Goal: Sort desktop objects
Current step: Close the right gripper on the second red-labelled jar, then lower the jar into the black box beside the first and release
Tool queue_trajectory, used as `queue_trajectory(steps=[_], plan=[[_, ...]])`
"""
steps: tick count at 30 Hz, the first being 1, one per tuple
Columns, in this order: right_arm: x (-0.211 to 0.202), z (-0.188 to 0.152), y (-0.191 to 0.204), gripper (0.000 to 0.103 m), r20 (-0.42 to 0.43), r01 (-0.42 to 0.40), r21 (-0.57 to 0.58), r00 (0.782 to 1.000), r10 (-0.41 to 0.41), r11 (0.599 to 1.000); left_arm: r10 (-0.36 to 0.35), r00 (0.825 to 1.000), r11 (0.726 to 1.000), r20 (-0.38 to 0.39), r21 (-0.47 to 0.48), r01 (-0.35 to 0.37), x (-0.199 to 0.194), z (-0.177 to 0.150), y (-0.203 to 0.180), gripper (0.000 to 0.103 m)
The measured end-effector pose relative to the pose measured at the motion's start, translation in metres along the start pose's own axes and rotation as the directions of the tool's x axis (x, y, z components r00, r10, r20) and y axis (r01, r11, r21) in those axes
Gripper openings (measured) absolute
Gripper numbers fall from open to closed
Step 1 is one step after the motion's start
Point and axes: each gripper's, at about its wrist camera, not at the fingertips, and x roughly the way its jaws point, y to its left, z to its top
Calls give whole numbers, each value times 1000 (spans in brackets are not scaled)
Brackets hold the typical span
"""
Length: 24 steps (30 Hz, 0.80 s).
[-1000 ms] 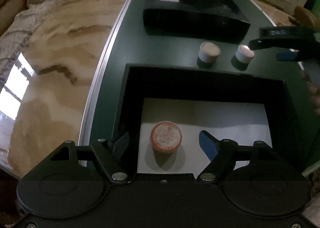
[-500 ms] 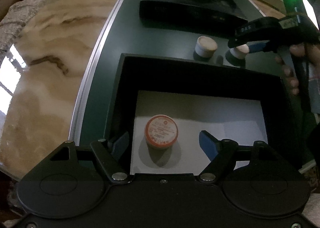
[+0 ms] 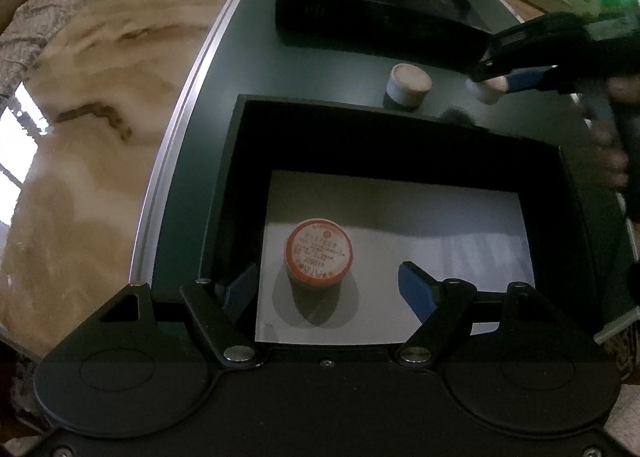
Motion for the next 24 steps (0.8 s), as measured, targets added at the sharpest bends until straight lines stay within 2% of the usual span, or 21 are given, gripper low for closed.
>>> queue_trajectory(steps=[7, 11, 18, 24], plan=[[-69, -30, 9, 45, 30, -58, -23, 998, 59, 998, -2, 1000, 1000, 16, -12, 2, -7, -1, -2, 77], [-89, -64, 13, 45, -16, -94, -29, 995, 94, 995, -11, 1000, 1000, 27, -16, 12, -13, -4, -3, 77], [-77, -111, 20, 45, -121, -76, -39, 990, 70, 996, -10, 999, 999, 40, -31, 11, -24, -7, 2, 77], [-68, -125, 30, 45, -140, -28, -76, 990, 17, 997, -2, 999, 999, 44, -43, 4, -28, -7, 7, 77]])
